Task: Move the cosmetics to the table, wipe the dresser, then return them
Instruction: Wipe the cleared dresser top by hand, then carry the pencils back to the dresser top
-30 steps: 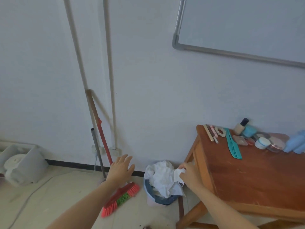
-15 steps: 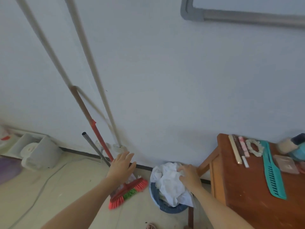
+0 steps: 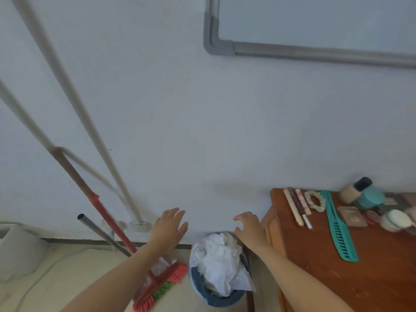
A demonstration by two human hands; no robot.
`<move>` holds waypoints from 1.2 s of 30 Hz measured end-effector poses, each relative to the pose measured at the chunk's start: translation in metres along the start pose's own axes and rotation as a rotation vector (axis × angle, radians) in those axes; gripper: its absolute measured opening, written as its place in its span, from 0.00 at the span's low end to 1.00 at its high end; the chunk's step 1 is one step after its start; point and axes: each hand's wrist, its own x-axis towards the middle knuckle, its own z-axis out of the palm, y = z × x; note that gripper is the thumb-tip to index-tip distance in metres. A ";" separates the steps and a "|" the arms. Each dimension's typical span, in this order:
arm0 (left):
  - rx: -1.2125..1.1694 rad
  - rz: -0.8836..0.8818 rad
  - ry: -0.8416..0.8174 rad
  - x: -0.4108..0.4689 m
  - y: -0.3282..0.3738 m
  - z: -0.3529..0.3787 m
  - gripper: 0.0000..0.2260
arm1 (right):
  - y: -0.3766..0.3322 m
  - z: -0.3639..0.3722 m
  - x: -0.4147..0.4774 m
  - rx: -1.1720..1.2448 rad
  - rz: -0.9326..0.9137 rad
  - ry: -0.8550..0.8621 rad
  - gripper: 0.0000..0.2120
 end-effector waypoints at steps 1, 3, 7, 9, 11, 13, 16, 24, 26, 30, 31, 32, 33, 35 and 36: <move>0.006 0.027 0.010 0.004 0.001 -0.006 0.21 | -0.002 -0.007 -0.002 -0.001 0.004 0.025 0.16; 0.018 0.088 0.036 0.011 0.004 -0.019 0.21 | -0.007 -0.022 -0.008 -0.017 0.017 0.094 0.16; 0.032 0.231 0.090 0.024 0.010 -0.045 0.21 | -0.015 -0.049 -0.031 -0.044 0.064 0.220 0.16; 0.029 0.304 0.109 0.029 0.014 -0.056 0.21 | -0.020 -0.059 -0.044 -0.010 0.102 0.265 0.16; 0.032 0.374 0.112 0.034 0.023 -0.063 0.21 | -0.024 -0.068 -0.061 0.002 0.162 0.350 0.15; 0.032 0.450 0.101 0.036 0.034 -0.064 0.21 | -0.026 -0.075 -0.081 -0.036 0.203 0.440 0.14; 0.037 0.557 0.072 0.030 0.057 -0.056 0.22 | -0.025 -0.082 -0.117 -0.136 0.274 0.498 0.17; -0.047 0.764 0.018 -0.006 0.128 -0.035 0.40 | 0.003 -0.100 -0.204 -0.238 0.505 0.507 0.23; -0.051 0.804 0.015 -0.015 0.141 -0.032 0.39 | 0.011 -0.105 -0.218 -0.252 0.547 0.492 0.23; -0.044 0.795 -0.006 -0.021 0.166 -0.018 0.26 | 0.037 -0.113 -0.232 -0.232 0.565 0.488 0.23; -0.047 0.782 -0.016 -0.020 0.173 -0.014 0.22 | 0.044 -0.114 -0.233 -0.225 0.555 0.487 0.23; -0.061 0.763 -0.019 -0.020 0.180 -0.011 0.21 | 0.051 -0.116 -0.234 -0.214 0.543 0.484 0.23; -0.080 0.742 -0.018 -0.021 0.186 -0.006 0.20 | 0.058 -0.118 -0.234 -0.204 0.529 0.482 0.22; -0.115 0.684 -0.014 -0.023 0.195 0.005 0.20 | 0.074 -0.119 -0.239 -0.185 0.501 0.469 0.22; -0.132 0.652 -0.003 -0.023 0.201 0.010 0.20 | 0.085 -0.119 -0.242 -0.182 0.479 0.459 0.22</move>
